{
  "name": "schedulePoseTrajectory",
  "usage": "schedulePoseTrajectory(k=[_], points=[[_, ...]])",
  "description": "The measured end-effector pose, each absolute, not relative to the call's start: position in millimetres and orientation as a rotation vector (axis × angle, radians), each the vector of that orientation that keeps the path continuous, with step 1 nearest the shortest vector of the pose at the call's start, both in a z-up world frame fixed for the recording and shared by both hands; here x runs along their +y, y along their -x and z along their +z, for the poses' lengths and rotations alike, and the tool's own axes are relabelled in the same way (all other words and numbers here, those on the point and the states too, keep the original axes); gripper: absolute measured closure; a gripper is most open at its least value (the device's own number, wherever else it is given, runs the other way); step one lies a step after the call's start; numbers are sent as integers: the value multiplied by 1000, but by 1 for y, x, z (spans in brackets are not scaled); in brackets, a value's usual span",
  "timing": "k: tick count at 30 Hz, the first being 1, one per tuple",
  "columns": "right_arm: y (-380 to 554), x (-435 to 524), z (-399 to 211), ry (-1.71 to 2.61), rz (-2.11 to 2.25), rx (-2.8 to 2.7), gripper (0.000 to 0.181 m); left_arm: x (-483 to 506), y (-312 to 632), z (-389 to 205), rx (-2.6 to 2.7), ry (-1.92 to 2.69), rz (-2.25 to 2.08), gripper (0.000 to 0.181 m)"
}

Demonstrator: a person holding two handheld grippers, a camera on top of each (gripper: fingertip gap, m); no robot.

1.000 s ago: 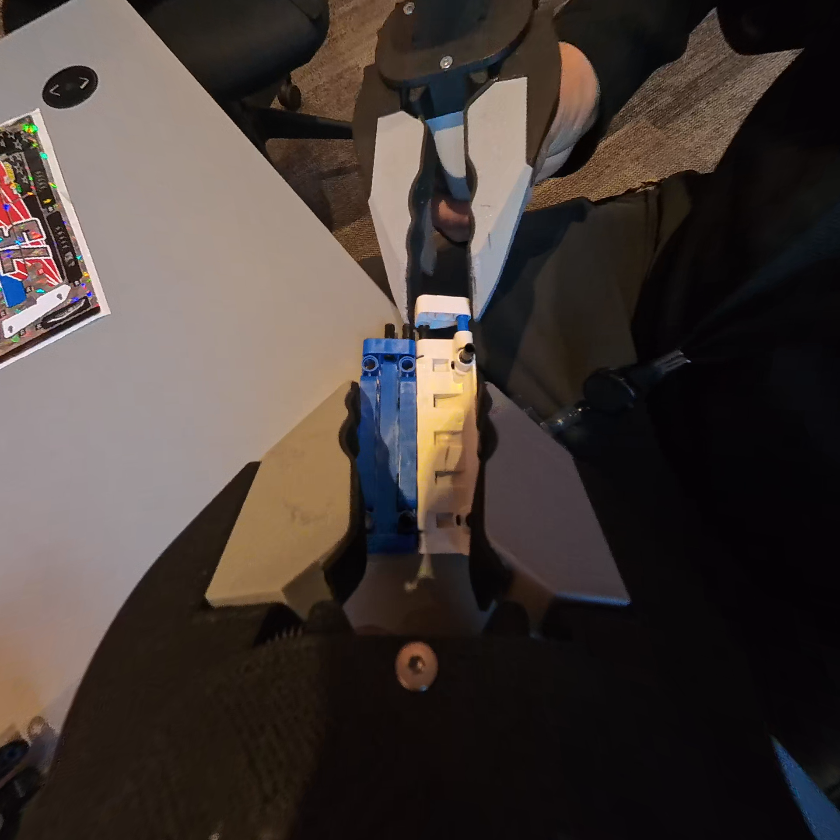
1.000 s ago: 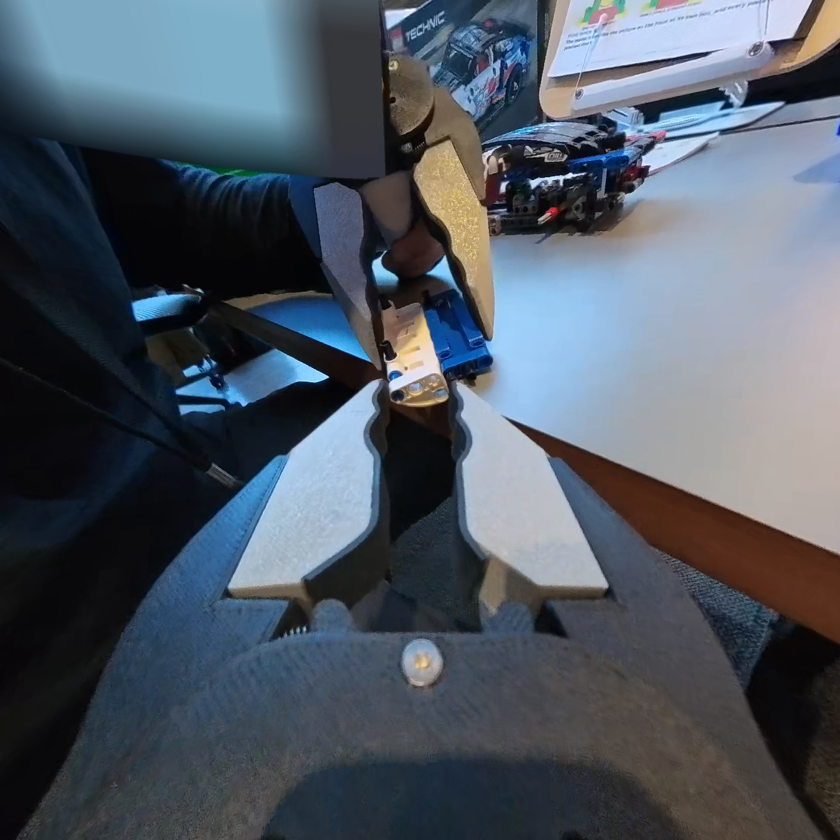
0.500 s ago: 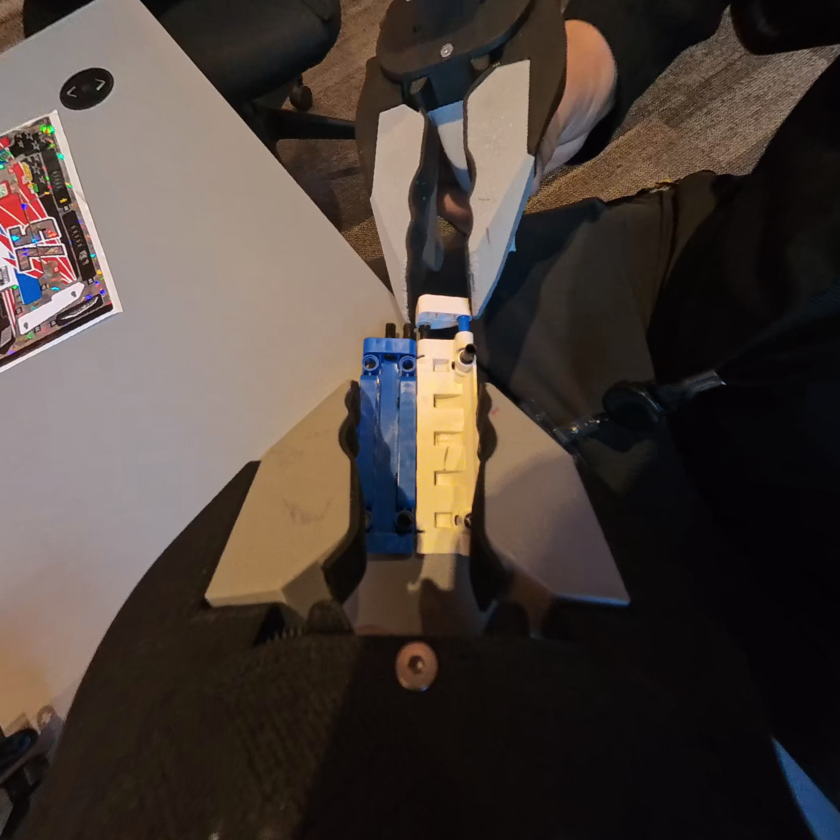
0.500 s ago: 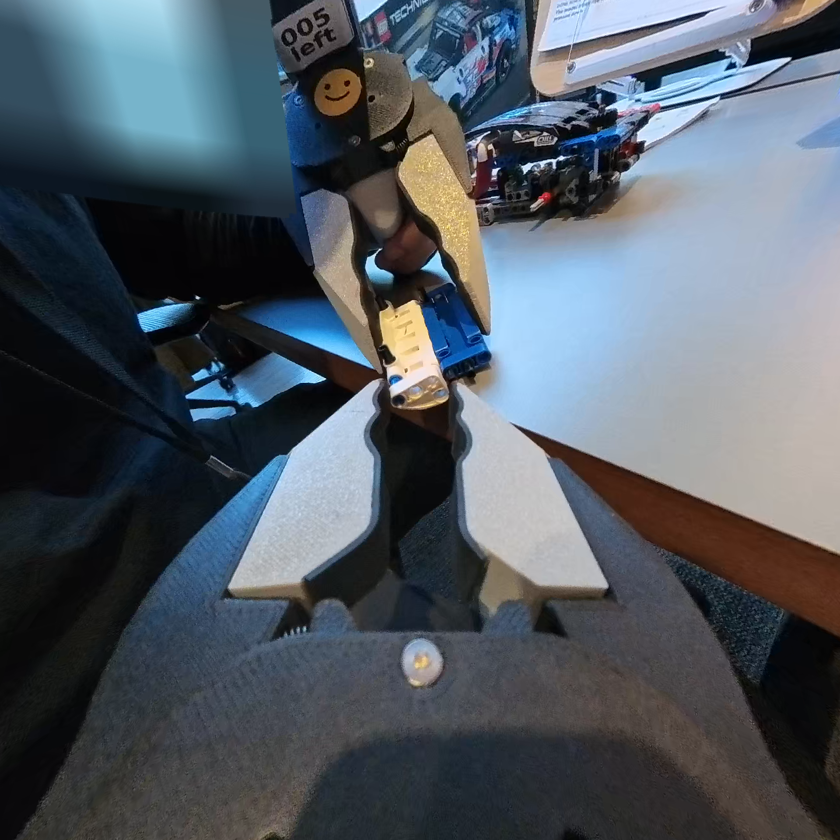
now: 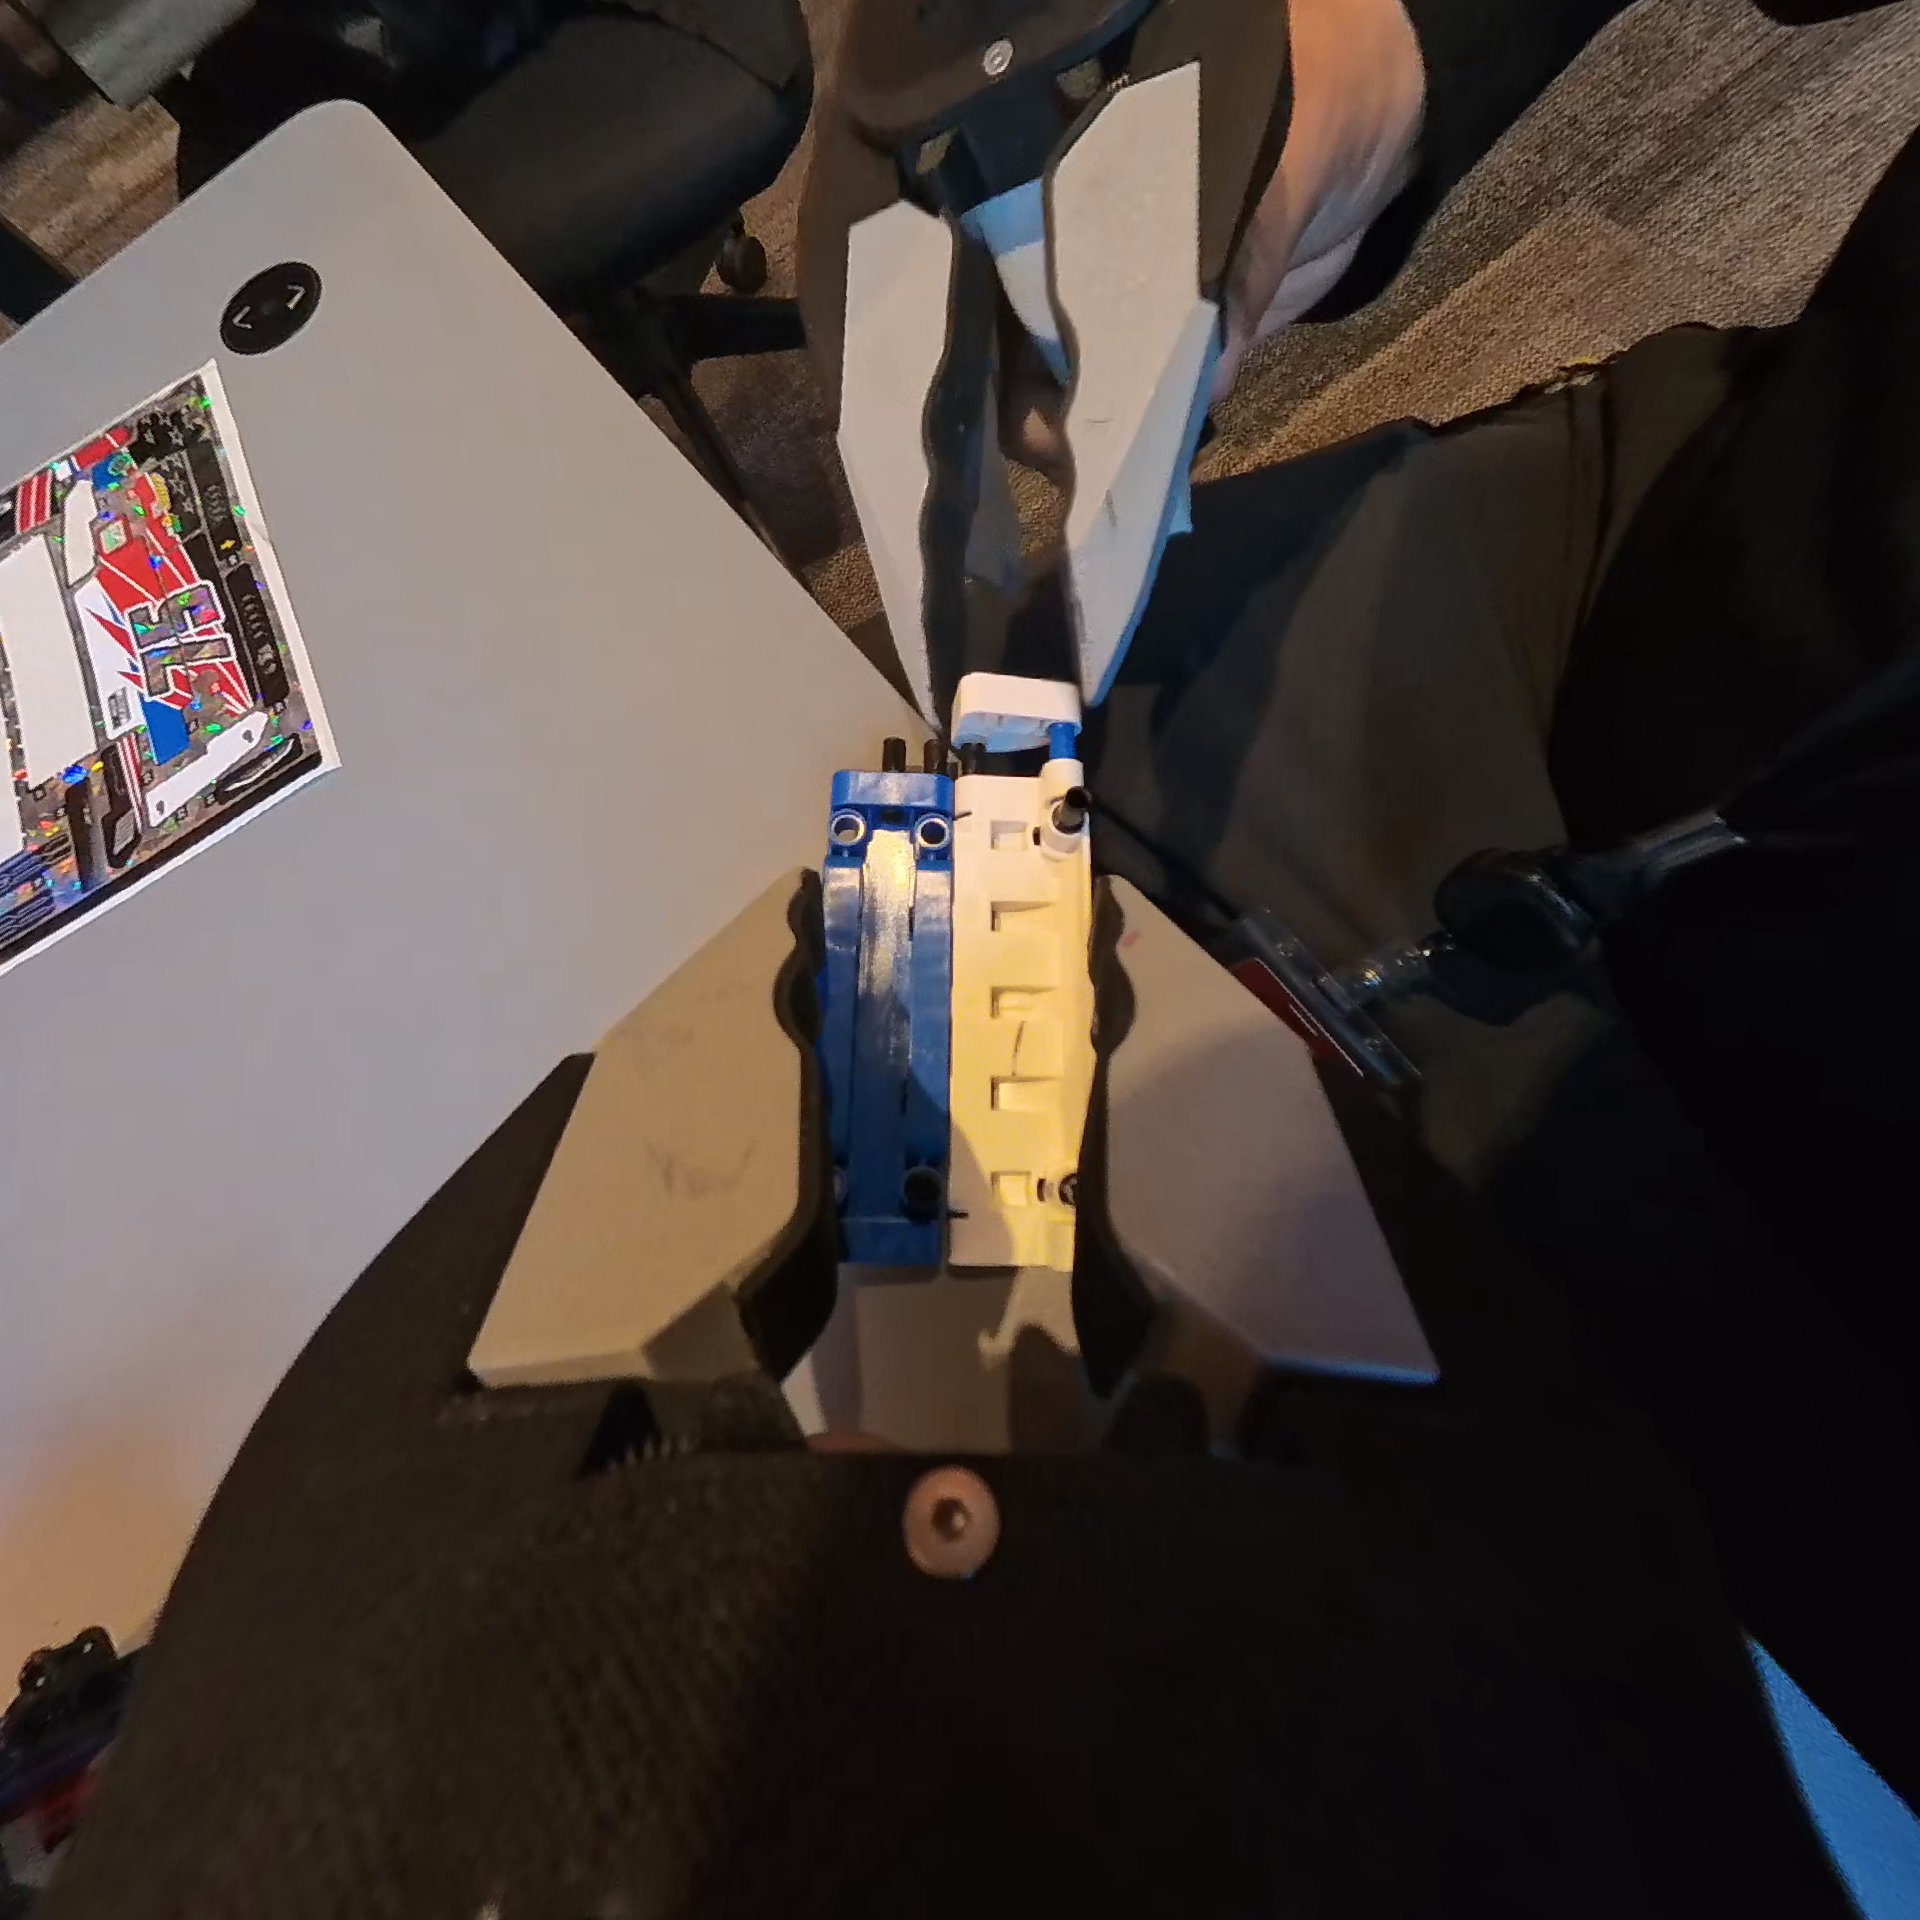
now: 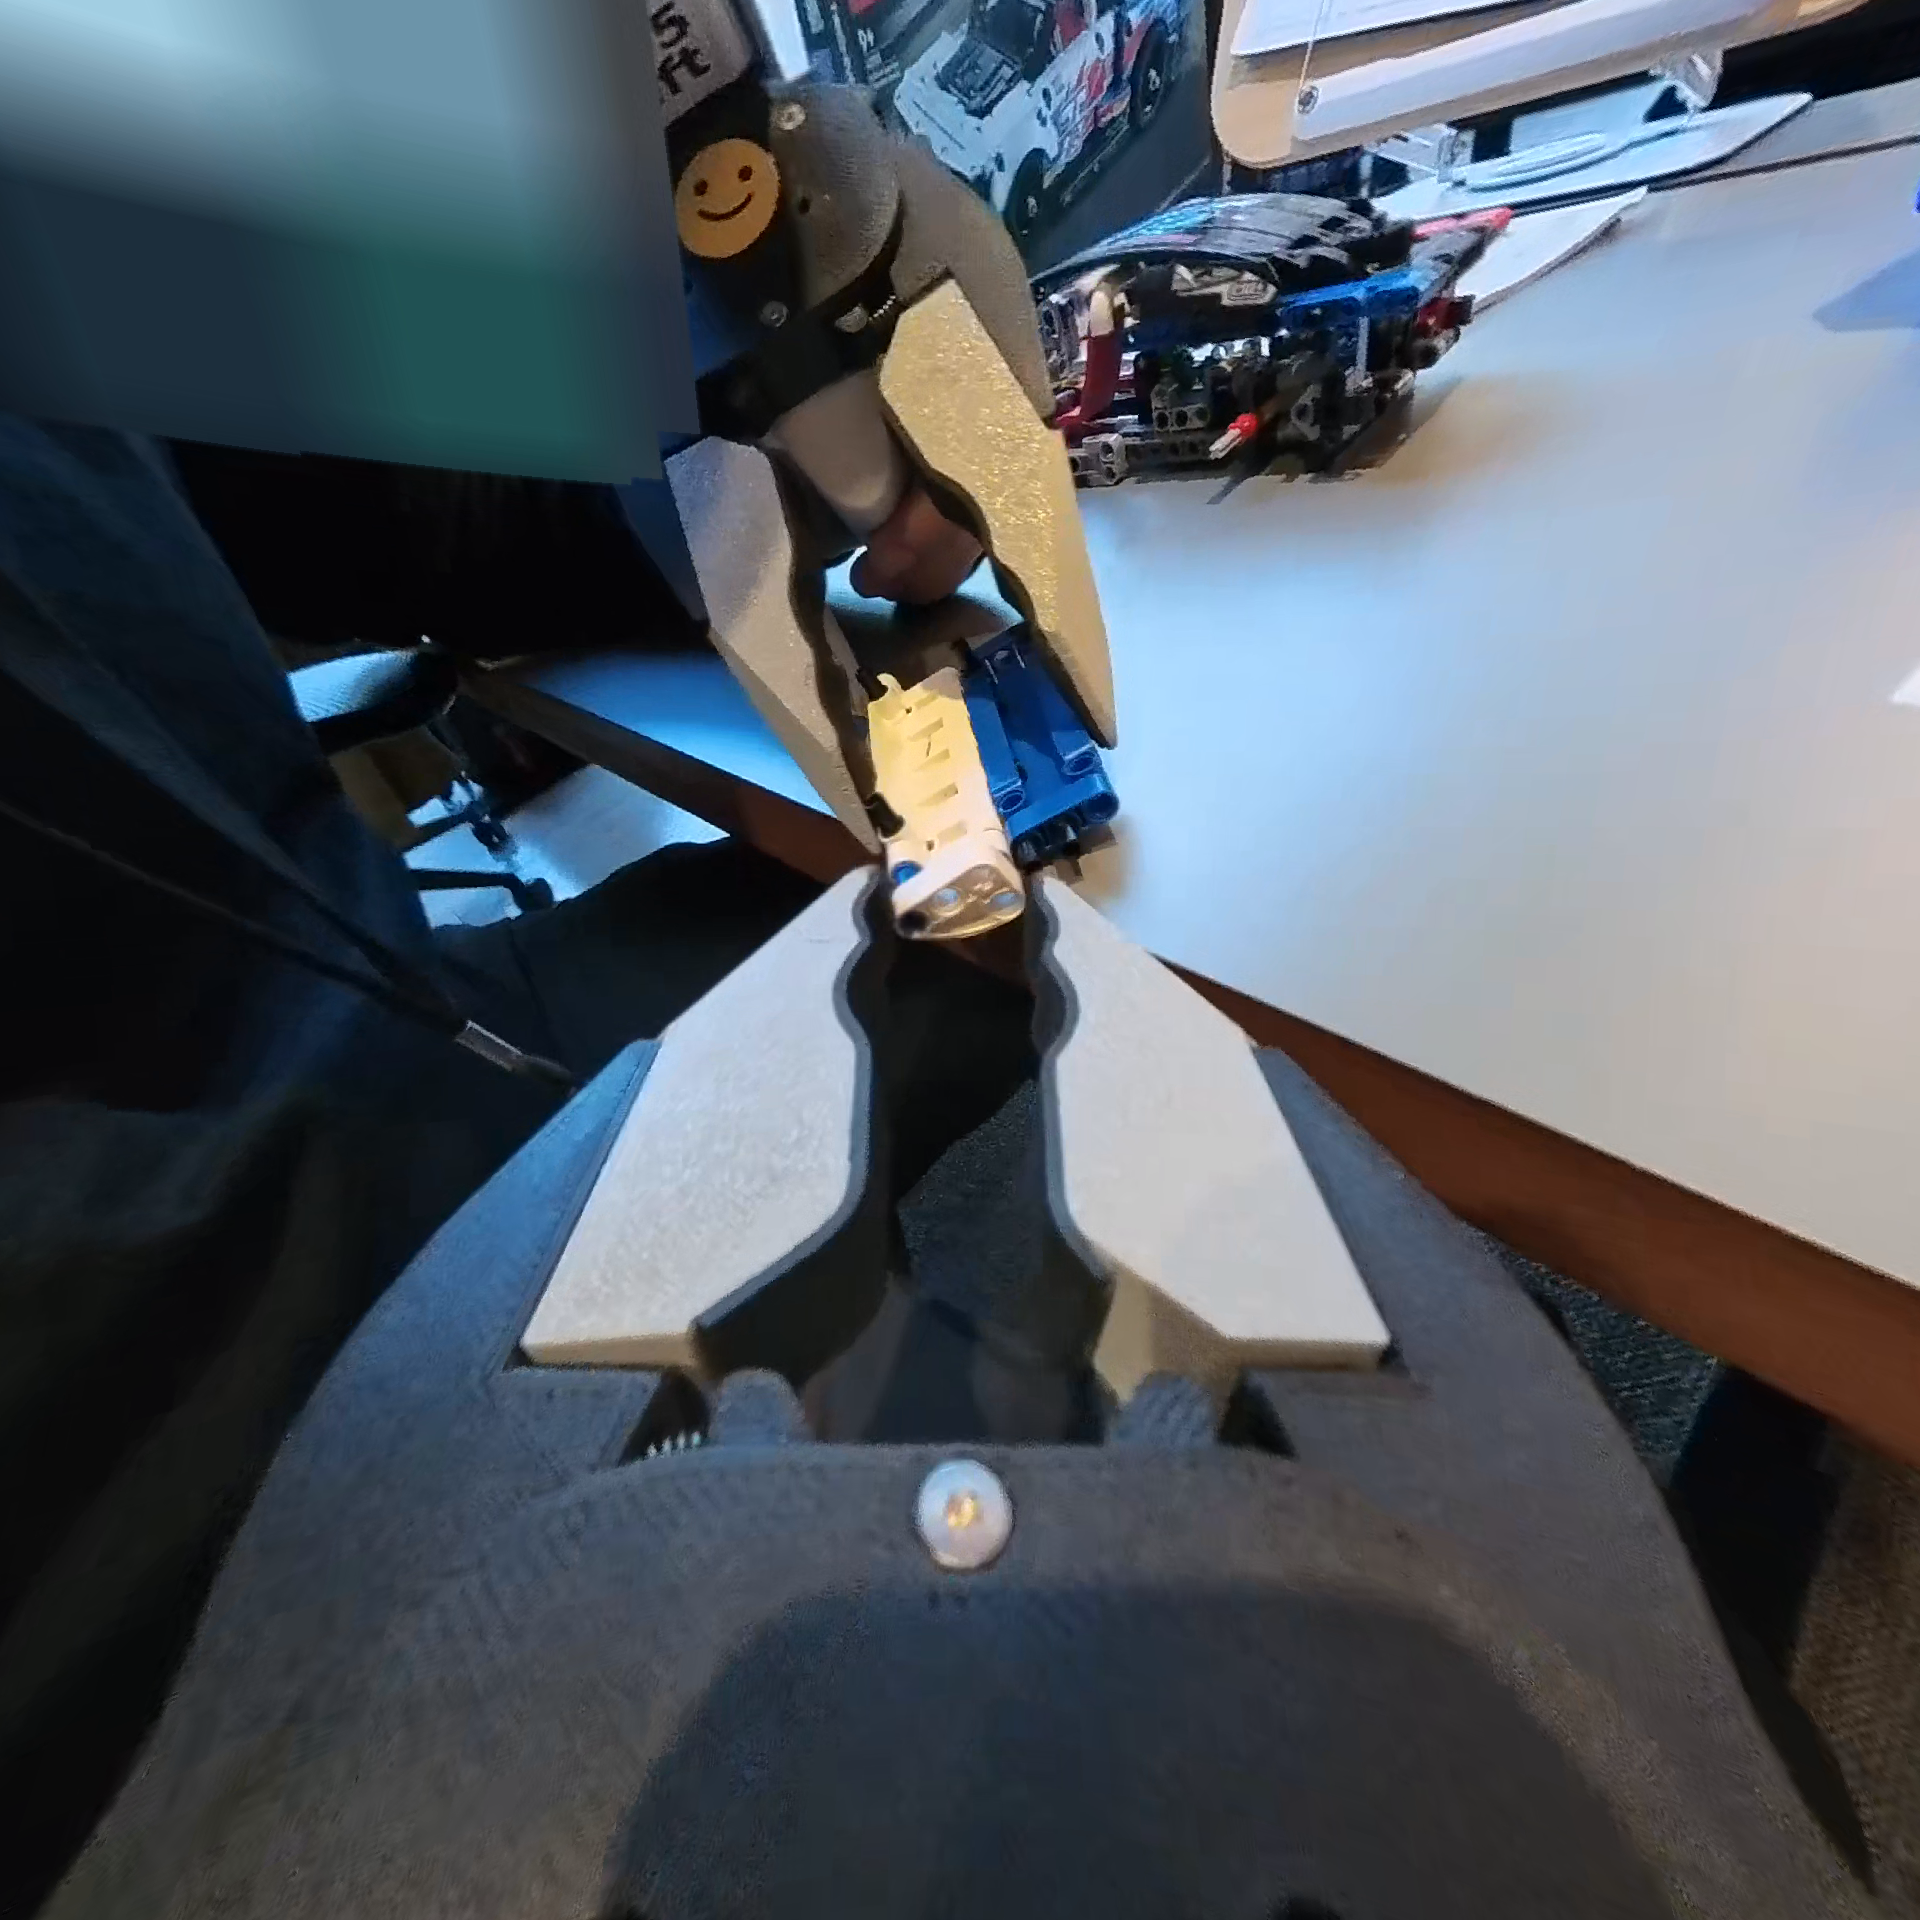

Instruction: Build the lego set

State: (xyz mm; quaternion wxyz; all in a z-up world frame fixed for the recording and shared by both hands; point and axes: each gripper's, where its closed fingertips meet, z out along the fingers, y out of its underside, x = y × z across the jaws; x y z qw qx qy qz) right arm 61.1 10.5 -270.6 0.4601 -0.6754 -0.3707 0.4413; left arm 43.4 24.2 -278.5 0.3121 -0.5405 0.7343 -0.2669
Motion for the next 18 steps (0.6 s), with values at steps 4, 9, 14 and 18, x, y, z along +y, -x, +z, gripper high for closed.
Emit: schedulePoseTrajectory(k=[4, 9, 14, 18], points=[[-62, 9, -275, 1619, 927, -1029, 156, 24, -43, -279, 1940, 1450, -735, 133], [-60, 12, -278, 1603, 777, -1093, 159, 25, -42, -279, 1940, 1462, -748, 132], [-60, 8, -279, 1670, 837, -1054, 159, 22, -43, -279, 1974, 1426, -763, 132], [-60, 6, -279, 1732, 870, -1000, 159, 21, -44, -279, 2033, 1398, -830, 132]])
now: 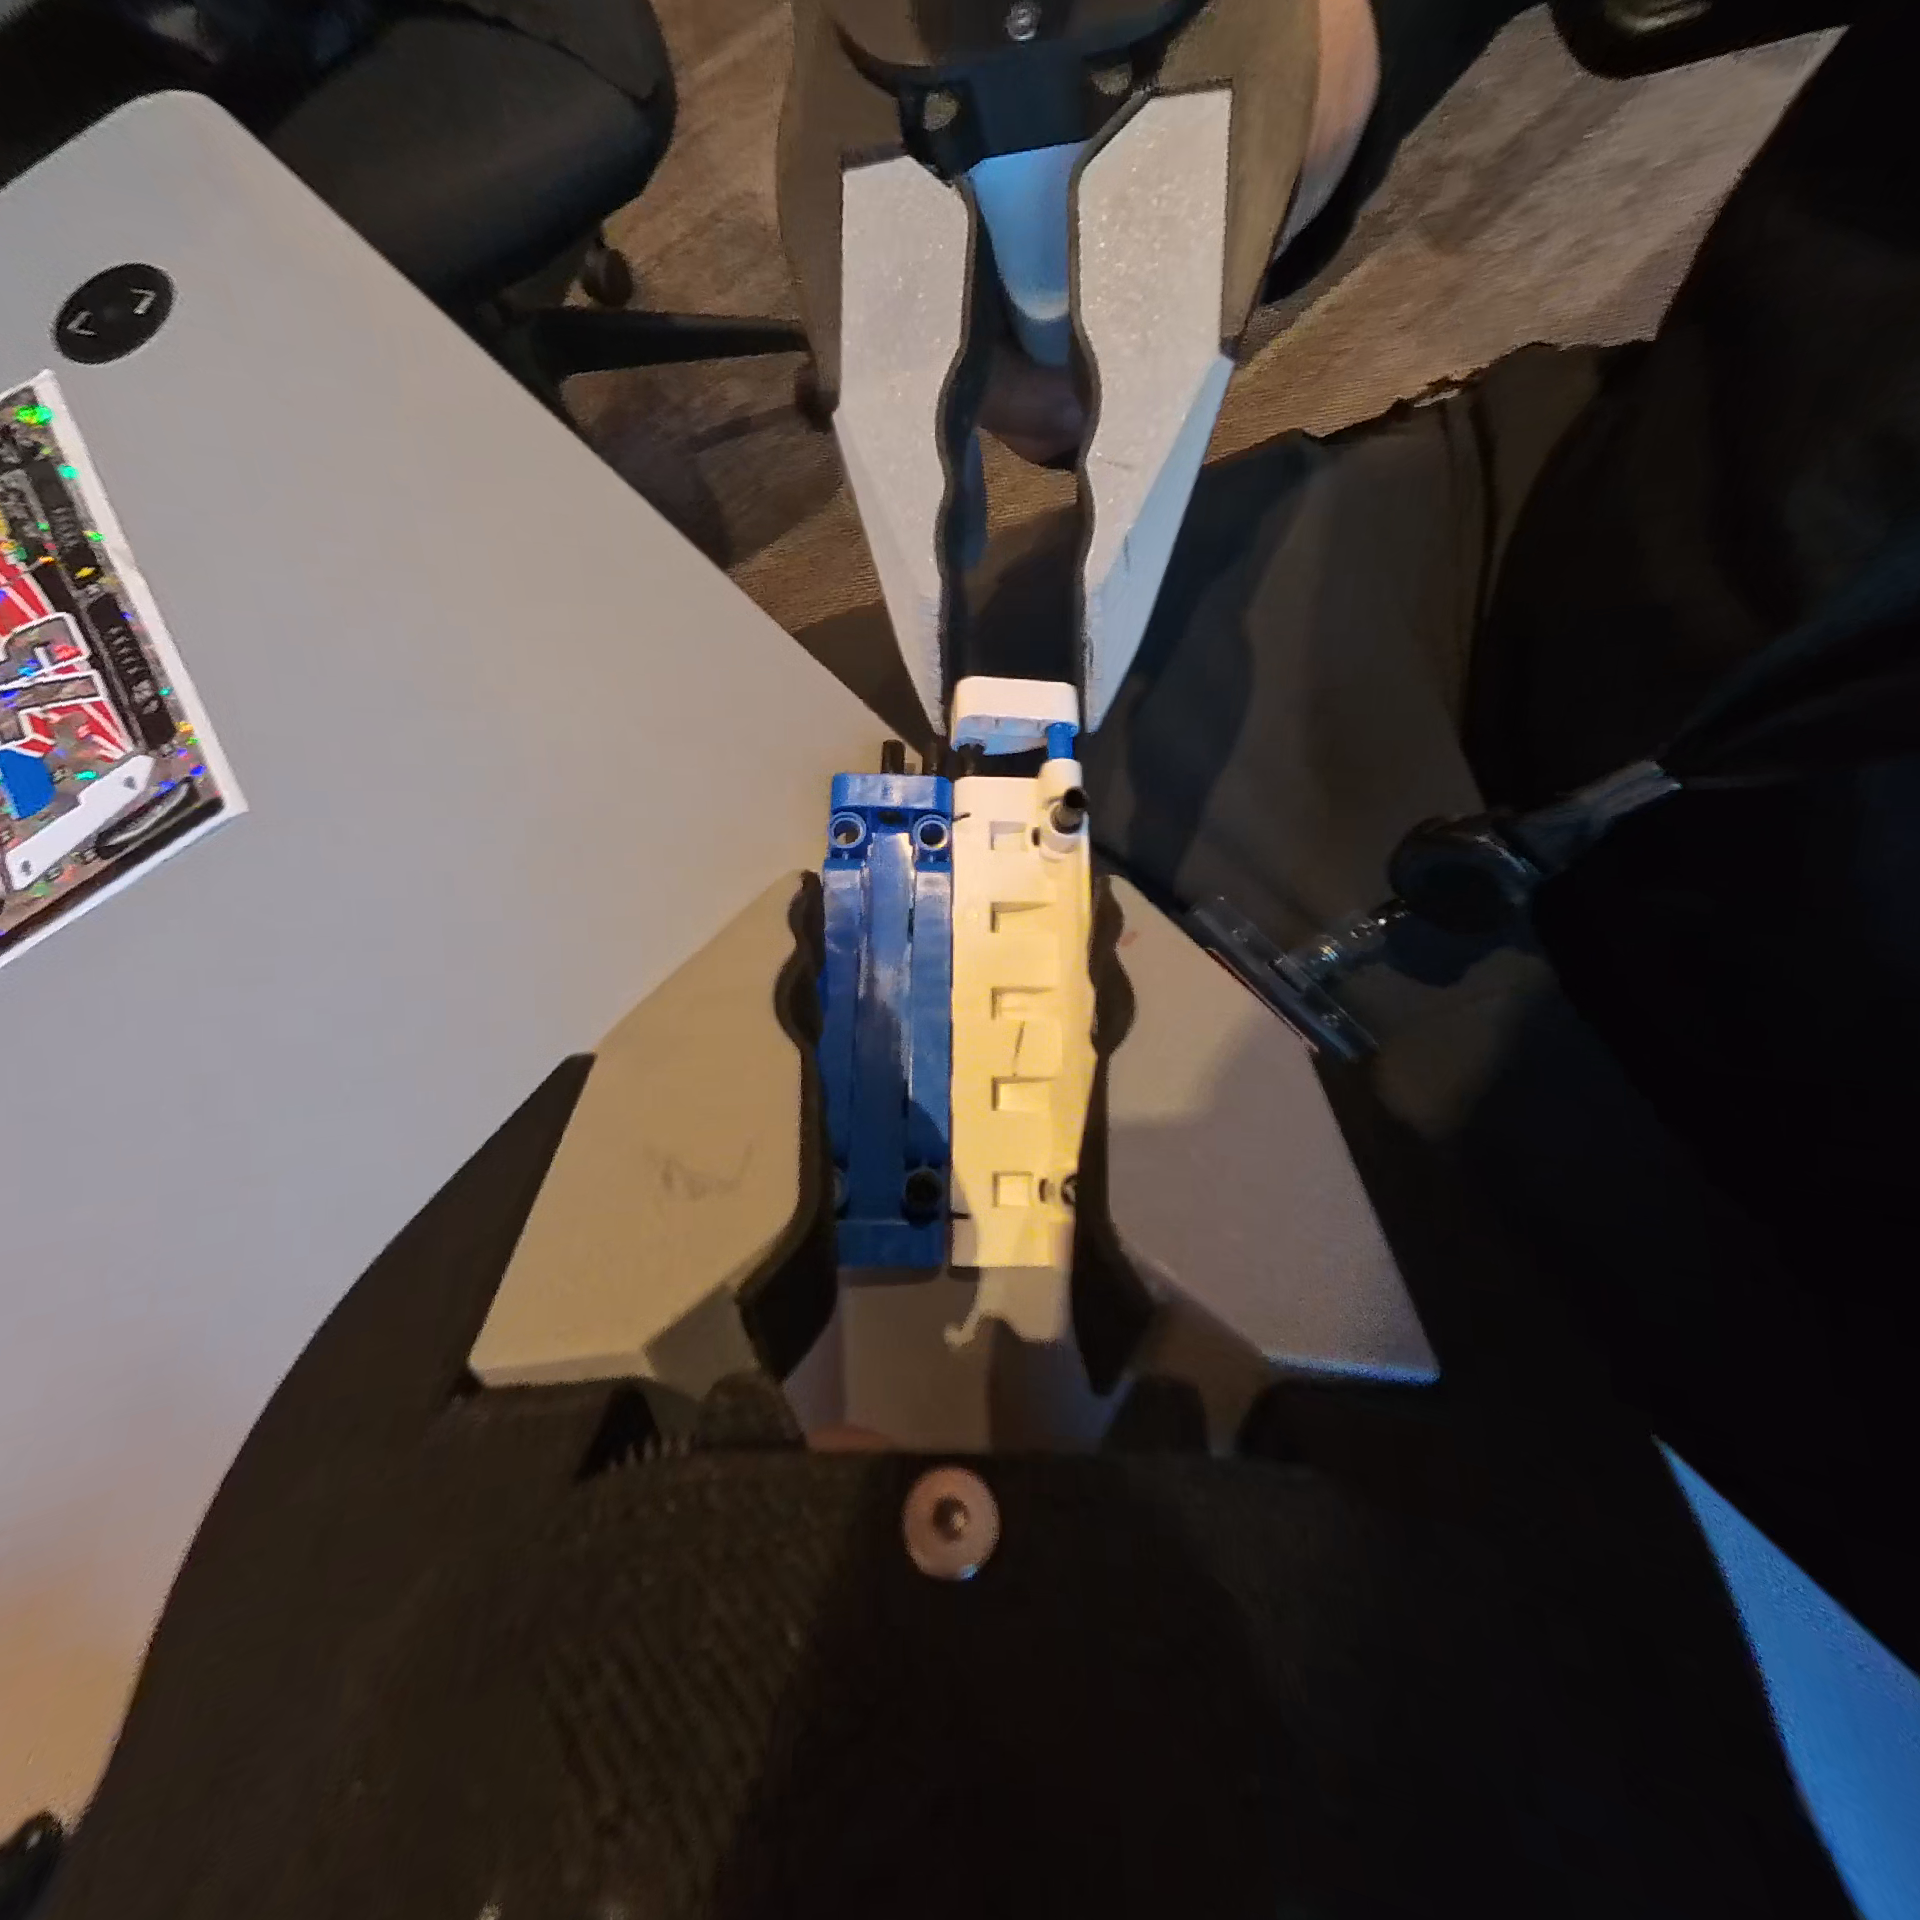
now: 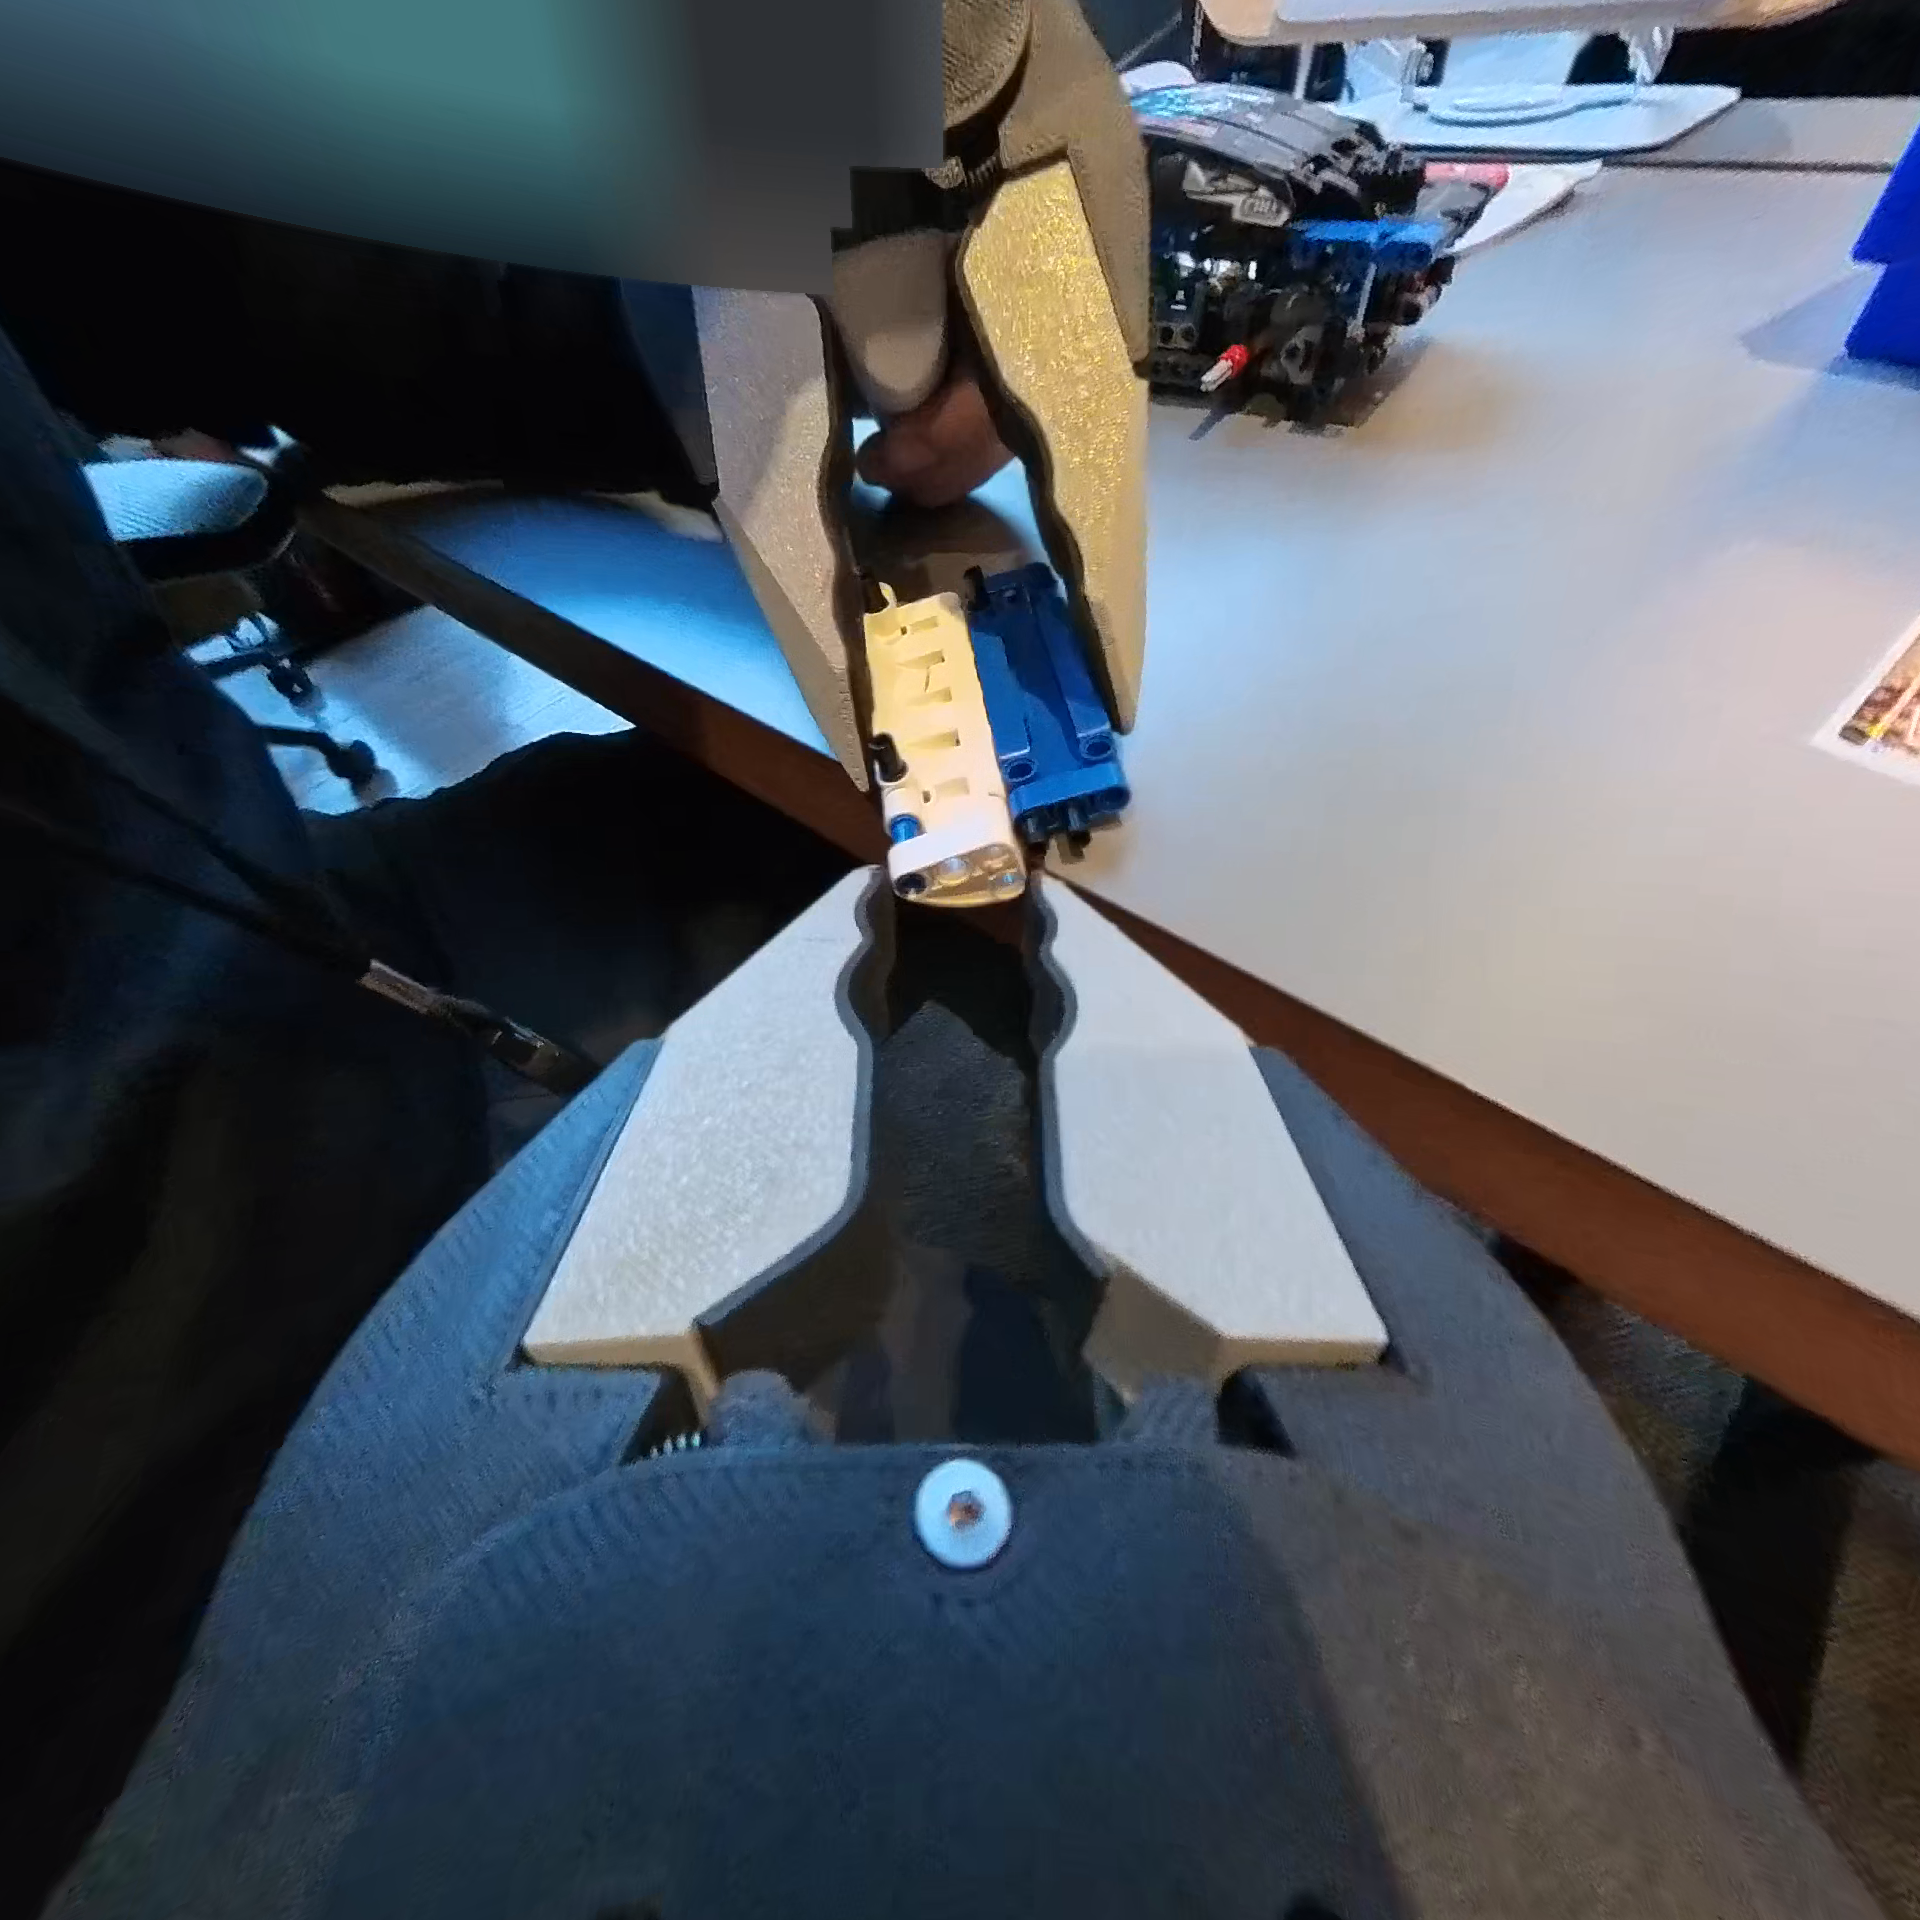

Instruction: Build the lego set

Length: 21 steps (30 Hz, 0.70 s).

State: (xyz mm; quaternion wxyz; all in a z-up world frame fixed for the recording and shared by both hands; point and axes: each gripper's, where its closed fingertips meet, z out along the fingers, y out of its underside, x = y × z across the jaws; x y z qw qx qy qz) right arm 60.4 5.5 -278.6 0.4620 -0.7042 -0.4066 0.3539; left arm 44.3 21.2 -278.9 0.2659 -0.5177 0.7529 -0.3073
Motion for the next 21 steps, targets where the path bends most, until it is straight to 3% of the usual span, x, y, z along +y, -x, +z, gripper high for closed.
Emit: schedulePoseTrajectory(k=[21], points=[[-56, 5, -279, 1823, 1011, -900, 158, 22, -44, -280, 2074, 1420, -911, 132]])
